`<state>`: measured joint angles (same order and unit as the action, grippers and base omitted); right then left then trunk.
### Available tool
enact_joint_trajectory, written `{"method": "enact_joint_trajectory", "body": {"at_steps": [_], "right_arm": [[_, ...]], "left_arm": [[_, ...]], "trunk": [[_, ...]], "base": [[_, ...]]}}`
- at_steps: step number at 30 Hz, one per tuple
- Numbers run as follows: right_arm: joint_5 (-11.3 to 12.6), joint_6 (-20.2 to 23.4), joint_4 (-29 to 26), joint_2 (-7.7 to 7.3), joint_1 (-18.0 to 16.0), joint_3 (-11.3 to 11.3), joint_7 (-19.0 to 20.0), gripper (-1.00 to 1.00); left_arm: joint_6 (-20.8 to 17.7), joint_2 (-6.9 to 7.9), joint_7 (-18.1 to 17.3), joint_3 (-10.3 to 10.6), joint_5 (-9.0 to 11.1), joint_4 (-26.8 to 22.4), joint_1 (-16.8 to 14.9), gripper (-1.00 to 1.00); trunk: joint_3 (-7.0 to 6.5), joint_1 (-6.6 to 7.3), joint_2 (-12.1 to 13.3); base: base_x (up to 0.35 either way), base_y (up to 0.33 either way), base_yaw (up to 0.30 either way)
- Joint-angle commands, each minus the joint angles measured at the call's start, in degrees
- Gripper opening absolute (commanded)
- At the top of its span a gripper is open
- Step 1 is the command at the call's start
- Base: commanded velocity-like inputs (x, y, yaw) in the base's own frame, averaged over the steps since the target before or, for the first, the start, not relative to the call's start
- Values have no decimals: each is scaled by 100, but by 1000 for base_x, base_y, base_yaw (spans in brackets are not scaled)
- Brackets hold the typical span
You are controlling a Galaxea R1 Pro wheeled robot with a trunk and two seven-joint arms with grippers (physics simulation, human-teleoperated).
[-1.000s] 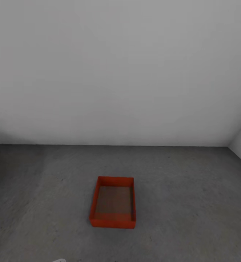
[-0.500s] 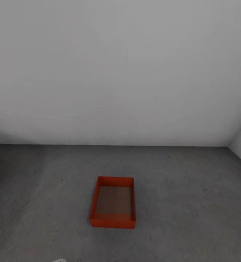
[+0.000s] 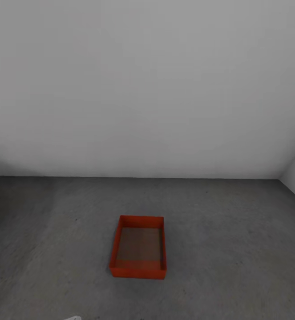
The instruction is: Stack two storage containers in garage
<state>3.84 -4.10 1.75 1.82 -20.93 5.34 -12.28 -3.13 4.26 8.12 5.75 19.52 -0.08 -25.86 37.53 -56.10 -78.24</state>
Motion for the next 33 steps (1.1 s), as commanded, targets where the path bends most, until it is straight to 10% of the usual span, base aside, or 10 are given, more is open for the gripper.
{"method": "enact_joint_trajectory", "body": {"at_steps": [1, 22, 33], "right_arm": [[41, -35, 19, 3, -7, 47, -15, 100], [47, -28, 19, 6, -7, 47, -20, 100], [52, -38, 19, 14, -7, 47, -18, 100]], "left_arm": [[-21, -1, 14, 49, 43, -1, -5, 100], [-21, -2, 7, 40, 51, -1, -5, 100], [-25, -4, 7, 41, 46, 5, -6, 100]], "trunk": [[4, 0, -2], [-392, 462, 840], [-490, 462, 840]], "base": [[0, 0, 0], [0, 0, 0], [0, 0, 0]]}}
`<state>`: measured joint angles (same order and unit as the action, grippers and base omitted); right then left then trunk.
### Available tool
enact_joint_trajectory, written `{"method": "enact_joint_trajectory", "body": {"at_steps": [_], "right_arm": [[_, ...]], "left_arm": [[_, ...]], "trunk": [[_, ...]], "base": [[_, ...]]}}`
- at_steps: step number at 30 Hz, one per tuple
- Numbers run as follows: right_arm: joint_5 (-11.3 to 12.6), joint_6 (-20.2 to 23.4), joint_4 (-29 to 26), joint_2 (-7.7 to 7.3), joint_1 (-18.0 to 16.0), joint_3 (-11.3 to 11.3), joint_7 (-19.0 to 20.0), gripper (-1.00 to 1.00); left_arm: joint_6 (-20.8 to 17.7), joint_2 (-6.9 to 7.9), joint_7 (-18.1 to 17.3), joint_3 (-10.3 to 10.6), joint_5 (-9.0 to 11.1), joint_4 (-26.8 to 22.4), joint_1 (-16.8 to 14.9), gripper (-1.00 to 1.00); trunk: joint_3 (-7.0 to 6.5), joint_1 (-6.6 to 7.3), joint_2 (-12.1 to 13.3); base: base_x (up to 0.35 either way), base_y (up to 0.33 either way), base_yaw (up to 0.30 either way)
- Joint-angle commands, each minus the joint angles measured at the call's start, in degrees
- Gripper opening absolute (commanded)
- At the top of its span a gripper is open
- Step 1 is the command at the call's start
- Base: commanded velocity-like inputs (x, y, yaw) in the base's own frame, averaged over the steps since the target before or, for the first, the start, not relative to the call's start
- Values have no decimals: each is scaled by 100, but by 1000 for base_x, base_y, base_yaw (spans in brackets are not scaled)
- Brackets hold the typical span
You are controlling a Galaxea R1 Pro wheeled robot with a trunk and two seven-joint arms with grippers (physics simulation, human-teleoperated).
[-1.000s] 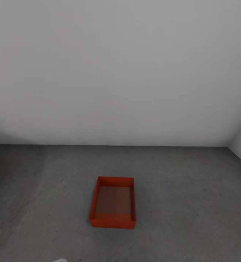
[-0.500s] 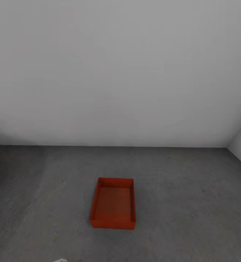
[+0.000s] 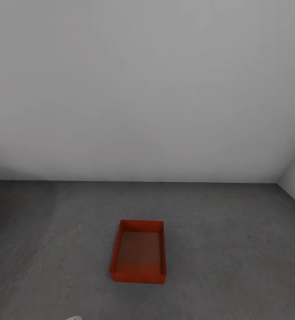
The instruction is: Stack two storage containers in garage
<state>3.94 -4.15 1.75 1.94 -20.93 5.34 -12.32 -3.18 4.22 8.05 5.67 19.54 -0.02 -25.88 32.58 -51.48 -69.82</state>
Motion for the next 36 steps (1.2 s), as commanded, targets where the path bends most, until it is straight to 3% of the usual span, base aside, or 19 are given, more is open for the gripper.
{"method": "enact_joint_trajectory", "body": {"at_steps": [1, 6, 18, 36], "right_arm": [[45, -33, 19, 5, -7, 46, -12, 100], [66, -59, 19, -1, 92, 46, 36, 100], [89, -278, 19, -57, 557, 46, 297, 100], [81, -313, 19, -62, 686, 46, 302, 100]], "left_arm": [[-22, -3, 13, 50, 46, 0, -2, 100], [-33, 2, 10, 50, 56, 9, 42, 100], [-17, -25, -11, 57, 41, 8, 638, 100], [245, -10, -6, 65, -5, -15, 681, 100]], "trunk": [[-5, 0, -3], [-51, 0, -3], [-162, 0, -3], [-328, 0, -3]], "base": [[0, 0, 0], [0, 0, 0], [0, 0, 0], [0, 0, 0]]}}
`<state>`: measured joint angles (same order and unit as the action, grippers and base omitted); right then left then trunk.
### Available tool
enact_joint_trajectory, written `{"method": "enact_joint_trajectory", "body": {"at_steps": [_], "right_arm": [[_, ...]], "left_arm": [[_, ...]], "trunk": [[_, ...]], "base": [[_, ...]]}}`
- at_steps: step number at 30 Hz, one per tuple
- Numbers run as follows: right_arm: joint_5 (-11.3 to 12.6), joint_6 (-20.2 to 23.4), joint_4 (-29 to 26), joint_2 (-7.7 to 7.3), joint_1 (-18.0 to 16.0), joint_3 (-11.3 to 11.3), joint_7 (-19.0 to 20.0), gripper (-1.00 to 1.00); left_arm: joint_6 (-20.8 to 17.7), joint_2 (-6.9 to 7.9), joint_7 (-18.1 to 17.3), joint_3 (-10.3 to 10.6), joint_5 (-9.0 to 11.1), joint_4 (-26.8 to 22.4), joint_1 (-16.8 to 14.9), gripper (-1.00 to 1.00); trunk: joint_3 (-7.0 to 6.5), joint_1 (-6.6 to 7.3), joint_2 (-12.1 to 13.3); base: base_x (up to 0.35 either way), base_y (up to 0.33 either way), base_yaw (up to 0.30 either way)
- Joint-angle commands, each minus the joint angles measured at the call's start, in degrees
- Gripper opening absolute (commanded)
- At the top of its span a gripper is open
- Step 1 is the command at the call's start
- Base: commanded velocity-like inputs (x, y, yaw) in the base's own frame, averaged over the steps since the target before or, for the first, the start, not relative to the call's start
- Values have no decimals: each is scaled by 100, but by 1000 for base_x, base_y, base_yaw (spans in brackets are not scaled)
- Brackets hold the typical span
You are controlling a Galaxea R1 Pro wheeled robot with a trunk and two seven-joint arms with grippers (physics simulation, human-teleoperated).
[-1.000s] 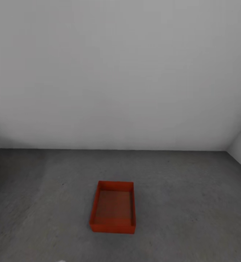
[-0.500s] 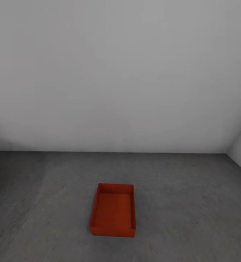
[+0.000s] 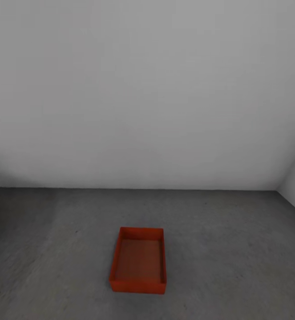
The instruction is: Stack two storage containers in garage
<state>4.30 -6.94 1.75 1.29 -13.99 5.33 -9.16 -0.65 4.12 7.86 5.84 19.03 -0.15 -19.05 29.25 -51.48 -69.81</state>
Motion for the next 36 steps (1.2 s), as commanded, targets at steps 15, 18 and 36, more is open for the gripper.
{"method": "enact_joint_trajectory", "body": {"at_steps": [15, 18, 36], "right_arm": [[30, -33, 19, 7, -7, 47, -14, 100], [25, -24, 19, 10, -7, 47, -14, 100], [2, -21, 19, 20, 11, 47, -15, 100]], "left_arm": [[-5, -6, 14, 49, 52, -2, -2, 100], [-5, -3, 14, 50, 47, -2, -2, 100], [-5, 0, 14, 50, 44, -2, -2, 100]], "trunk": [[-134, 0, -3], [-161, 0, -3], [-328, 0, -3]], "base": [[0, 0, 0], [0, 0, 0], [0, 0, 0]]}}
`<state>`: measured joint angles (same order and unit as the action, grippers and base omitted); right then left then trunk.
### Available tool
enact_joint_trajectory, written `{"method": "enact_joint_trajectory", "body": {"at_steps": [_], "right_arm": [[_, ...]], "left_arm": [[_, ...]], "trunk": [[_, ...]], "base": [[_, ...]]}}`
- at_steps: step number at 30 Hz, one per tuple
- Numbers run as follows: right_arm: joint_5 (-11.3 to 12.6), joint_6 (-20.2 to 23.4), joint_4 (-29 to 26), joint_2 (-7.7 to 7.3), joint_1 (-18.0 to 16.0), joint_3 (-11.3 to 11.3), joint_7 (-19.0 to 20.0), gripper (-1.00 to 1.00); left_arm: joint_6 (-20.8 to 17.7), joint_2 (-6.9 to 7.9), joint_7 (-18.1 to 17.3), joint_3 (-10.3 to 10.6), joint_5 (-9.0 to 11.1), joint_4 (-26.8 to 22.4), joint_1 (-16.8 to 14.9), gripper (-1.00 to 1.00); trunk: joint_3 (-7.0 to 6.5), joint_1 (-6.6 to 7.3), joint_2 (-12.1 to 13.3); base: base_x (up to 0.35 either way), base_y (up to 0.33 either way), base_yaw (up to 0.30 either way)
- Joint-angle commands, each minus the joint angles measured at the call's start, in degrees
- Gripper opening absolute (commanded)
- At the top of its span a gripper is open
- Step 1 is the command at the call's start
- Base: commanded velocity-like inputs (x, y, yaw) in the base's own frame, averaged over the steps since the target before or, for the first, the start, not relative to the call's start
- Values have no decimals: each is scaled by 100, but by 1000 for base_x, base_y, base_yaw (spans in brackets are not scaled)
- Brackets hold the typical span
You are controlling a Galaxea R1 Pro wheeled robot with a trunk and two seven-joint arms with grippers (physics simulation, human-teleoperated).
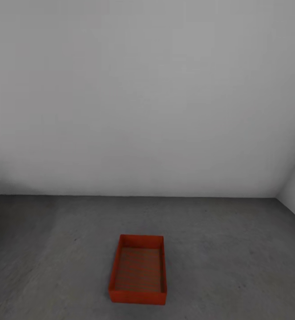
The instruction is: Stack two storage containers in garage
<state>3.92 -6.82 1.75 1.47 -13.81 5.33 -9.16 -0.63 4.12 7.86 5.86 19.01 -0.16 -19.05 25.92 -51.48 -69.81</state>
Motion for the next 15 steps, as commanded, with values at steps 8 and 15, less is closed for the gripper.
{"method": "enact_joint_trajectory", "body": {"at_steps": [8, 15], "right_arm": [[45, -32, 19, -8, -8, 47, -16, 100], [40, -38, 19, -14, -8, 47, -16, 100]], "left_arm": [[-7, 0, 14, 47, 50, -2, -3, 100], [-7, -4, 14, 48, 56, -2, -3, 100]], "trunk": [[-69, 0, -3], [-133, 0, -3]], "base": [[0, 0, 0], [0, 0, 0]]}}
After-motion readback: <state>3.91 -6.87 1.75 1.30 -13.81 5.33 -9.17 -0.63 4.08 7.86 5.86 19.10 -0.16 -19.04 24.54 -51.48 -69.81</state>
